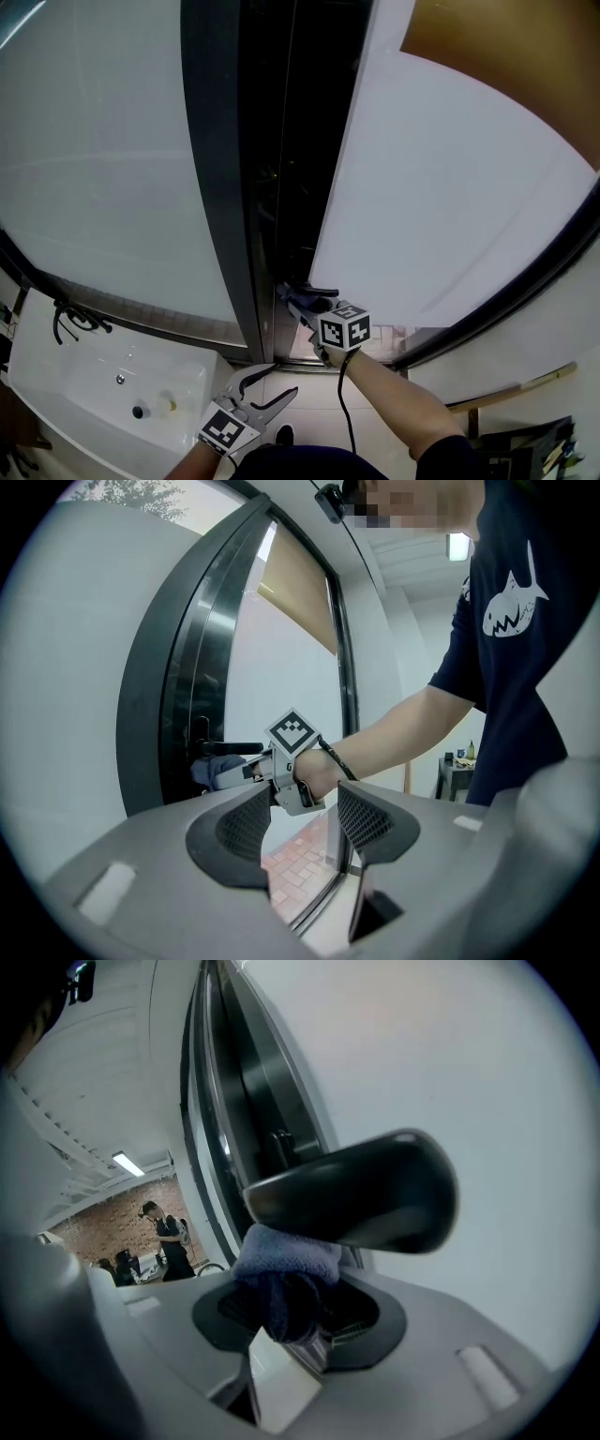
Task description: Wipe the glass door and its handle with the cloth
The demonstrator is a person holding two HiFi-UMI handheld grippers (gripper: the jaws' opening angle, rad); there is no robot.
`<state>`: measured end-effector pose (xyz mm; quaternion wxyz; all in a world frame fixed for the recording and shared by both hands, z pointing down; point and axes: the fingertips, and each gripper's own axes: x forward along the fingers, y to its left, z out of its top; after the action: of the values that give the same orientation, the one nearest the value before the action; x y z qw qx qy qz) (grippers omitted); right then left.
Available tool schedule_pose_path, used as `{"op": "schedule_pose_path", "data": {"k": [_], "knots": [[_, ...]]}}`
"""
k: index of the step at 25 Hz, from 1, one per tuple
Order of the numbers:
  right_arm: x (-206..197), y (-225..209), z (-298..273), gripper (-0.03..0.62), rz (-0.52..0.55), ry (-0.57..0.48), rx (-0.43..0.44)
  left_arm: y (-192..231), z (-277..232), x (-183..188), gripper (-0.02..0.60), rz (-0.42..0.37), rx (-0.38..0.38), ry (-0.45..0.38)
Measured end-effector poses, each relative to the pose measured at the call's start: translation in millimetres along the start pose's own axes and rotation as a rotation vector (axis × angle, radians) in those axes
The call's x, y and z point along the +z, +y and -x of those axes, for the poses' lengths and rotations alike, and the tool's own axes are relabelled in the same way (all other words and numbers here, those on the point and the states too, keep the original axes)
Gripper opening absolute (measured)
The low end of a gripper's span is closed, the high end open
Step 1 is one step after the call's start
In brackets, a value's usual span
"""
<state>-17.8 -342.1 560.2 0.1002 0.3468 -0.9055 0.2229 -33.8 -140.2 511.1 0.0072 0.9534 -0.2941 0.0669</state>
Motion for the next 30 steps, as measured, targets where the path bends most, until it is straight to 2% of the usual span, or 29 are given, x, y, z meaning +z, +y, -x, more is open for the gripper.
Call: {"op": "schedule_pose_path", "data": {"k": [4, 10, 15, 21, 25, 30], "knots": [[4, 2, -10, 0.161, -0.008, -0.015, 0.007, 2, 2, 0, 0.221, 0.006, 0.007, 0.001], [4, -7, -14, 0.161, 0.101, 0.043, -0.030, 0, 1, 2, 0.221, 0.009, 0.004, -0.003], [-5, -19, -8, 0.161, 0.087, 0.054, -0.080, -1, 0, 1, 0.221, 0.003, 0.002, 0.001], [-23, -60, 9, 0.161, 0.045, 0.100, -0.182, -2, 2, -2, 0.221, -0.004, 0.001, 0.011], [-27, -62, 16, 0.161, 0.049, 0.103, -0.169, 0, 3, -2, 0.221, 0.000, 0.005, 0.008], [-53, -40, 14, 0.161, 0.075, 0.148, -0.094, 4, 3, 0, 0.221, -0.002, 0.008, 0.000]]}}
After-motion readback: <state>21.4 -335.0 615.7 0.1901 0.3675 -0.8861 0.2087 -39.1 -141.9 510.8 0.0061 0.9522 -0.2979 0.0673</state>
